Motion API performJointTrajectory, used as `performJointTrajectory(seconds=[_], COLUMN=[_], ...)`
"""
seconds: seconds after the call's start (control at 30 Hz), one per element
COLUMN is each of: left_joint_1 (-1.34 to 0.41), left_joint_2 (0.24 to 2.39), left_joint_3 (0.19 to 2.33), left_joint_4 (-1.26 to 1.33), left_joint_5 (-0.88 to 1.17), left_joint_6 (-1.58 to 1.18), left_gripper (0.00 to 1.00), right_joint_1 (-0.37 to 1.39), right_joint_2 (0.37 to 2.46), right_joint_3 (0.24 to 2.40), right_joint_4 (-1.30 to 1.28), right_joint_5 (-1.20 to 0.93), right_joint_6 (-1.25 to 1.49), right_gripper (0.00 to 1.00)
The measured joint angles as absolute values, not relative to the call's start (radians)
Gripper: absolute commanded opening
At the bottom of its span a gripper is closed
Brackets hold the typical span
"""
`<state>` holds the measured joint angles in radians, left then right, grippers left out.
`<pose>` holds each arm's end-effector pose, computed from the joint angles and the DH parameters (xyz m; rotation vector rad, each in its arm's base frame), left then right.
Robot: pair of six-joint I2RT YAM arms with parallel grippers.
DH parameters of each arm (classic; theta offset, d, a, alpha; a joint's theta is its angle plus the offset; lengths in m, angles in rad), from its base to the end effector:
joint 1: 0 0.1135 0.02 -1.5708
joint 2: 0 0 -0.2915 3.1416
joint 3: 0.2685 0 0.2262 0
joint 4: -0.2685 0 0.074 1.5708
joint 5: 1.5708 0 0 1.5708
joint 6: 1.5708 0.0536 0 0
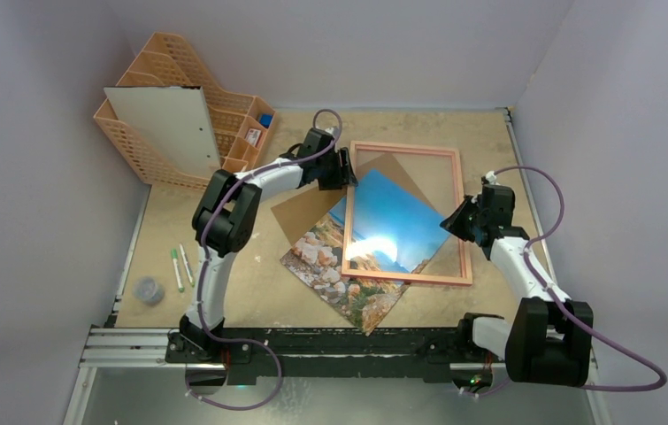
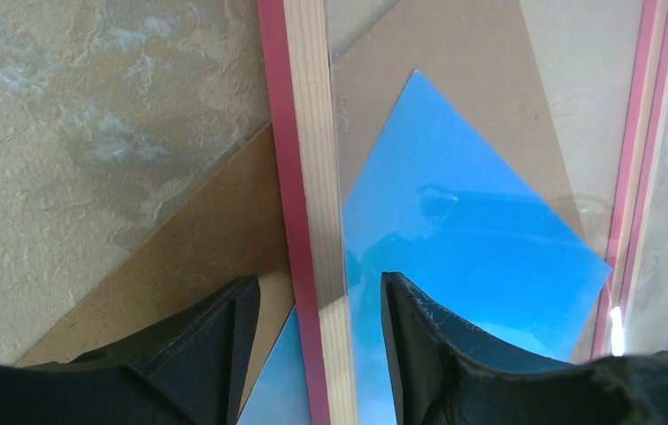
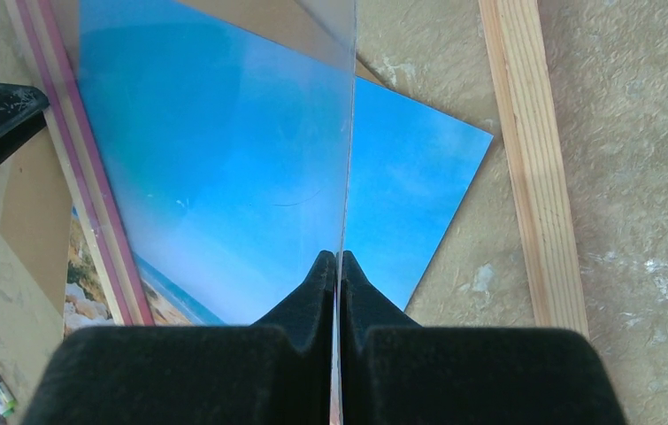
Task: Put the photo into the frame
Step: Place the photo frame item in the photo frame.
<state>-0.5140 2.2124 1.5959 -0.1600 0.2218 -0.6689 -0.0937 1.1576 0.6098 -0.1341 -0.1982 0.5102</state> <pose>0.4271 -0.2547 0.1814 -0.0764 2.4813 -0.8092 0.2187 -0.0099 0.2383 0.5731 2.2018 0.4448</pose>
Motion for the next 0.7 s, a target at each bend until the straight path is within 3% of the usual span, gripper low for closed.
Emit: performJointTrajectory(seconds=[0.7], left_joint_1=[-0.514], left_joint_2=[2.248], left_joint_3=[1.649], left_joint_4=[-0.176], left_joint_5=[0.208], left_joint_6=[-0.642], left_gripper=[0.53], right_joint_1=[-0.052], right_joint_2=[1.135], right_joint_3=[0.610], right_joint_4=[-0.131], right_joint_5=[-0.142], right_joint_6=[0.489], right_gripper=[0.00])
